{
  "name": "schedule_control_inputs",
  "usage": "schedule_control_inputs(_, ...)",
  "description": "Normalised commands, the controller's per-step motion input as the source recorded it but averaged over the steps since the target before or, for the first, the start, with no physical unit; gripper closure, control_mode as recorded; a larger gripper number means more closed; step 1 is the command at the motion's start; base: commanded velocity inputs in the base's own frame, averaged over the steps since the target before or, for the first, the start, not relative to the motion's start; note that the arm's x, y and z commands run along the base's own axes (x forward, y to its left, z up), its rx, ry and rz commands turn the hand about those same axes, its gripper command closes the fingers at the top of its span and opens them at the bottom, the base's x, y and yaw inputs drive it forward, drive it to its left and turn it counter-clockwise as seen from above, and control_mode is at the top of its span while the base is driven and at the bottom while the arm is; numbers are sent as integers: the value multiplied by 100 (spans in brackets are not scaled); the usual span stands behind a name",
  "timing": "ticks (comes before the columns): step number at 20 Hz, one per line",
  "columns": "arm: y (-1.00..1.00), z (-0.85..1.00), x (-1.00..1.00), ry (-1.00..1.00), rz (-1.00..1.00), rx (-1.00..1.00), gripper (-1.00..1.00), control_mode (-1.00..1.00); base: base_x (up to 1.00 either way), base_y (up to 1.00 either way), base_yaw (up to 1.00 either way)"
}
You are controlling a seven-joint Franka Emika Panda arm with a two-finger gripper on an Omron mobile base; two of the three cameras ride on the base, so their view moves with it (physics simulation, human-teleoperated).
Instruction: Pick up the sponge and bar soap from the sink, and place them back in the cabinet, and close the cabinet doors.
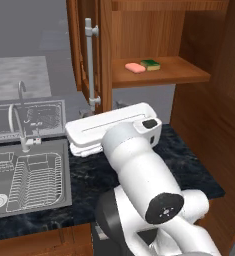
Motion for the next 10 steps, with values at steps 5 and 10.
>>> schedule_control_inputs(5, 21, -10, 19, 0, -2, 0, -100, -100, 0, 0, 0)
schedule_control_inputs(10, 16, -2, 27, 0, -3, 0, -100, -100, 0, 0, 0)
